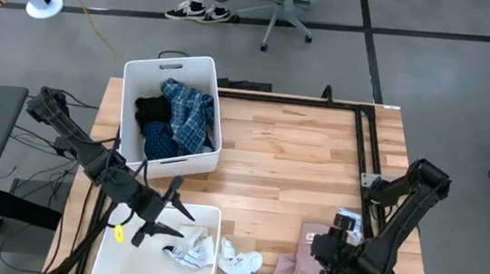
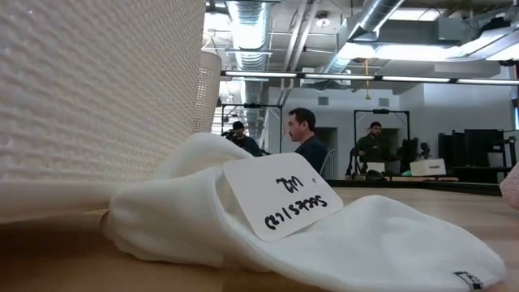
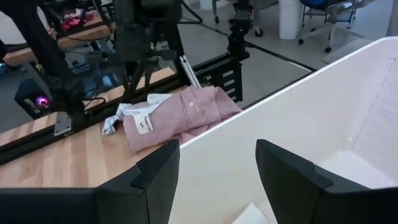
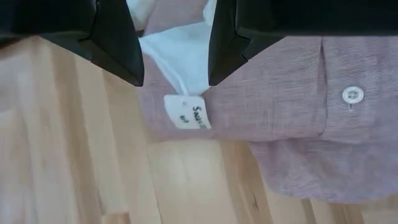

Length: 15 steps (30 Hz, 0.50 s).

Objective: Sort clothes
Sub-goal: Put the right white sock into the bottom white laundry organizer

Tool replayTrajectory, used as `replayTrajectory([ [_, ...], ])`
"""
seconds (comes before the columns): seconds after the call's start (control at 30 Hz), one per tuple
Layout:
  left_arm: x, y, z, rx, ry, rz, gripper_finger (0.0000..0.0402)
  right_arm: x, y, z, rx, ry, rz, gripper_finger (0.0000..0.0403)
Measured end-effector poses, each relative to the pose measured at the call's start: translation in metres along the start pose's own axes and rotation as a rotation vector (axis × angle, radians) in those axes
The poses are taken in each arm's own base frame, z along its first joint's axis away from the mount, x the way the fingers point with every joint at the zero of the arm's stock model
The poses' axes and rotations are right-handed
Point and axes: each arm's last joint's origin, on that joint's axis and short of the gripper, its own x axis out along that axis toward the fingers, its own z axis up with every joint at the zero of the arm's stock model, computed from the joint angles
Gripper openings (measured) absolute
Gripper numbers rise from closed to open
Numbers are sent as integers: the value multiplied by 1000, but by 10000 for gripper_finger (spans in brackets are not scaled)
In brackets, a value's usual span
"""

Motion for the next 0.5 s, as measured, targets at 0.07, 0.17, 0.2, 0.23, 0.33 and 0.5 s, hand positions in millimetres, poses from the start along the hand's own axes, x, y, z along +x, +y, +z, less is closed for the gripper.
replayTrajectory([
  [0.07, 1, -1, -3, 0, 2, -1, 205, 5, -2, -5, 24, -18, 37, 189],
  [0.17, 2, -2, -7, 2, 10, -3, 205, 14, -6, -12, 47, -38, 87, 179],
  [0.2, 2, -2, -7, 2, 11, -3, 205, 17, -8, -14, 55, -40, 99, 175],
  [0.23, 2, -2, -7, 2, 11, -3, 205, 19, -11, -17, 66, -39, 106, 172],
  [0.33, 2, -2, -7, 0, 9, -3, 205, 26, -18, -23, 89, -42, 133, 164],
  [0.5, 2, -2, -7, 0, 11, -3, 205, 43, -27, -35, 127, -9, 151, 161],
])
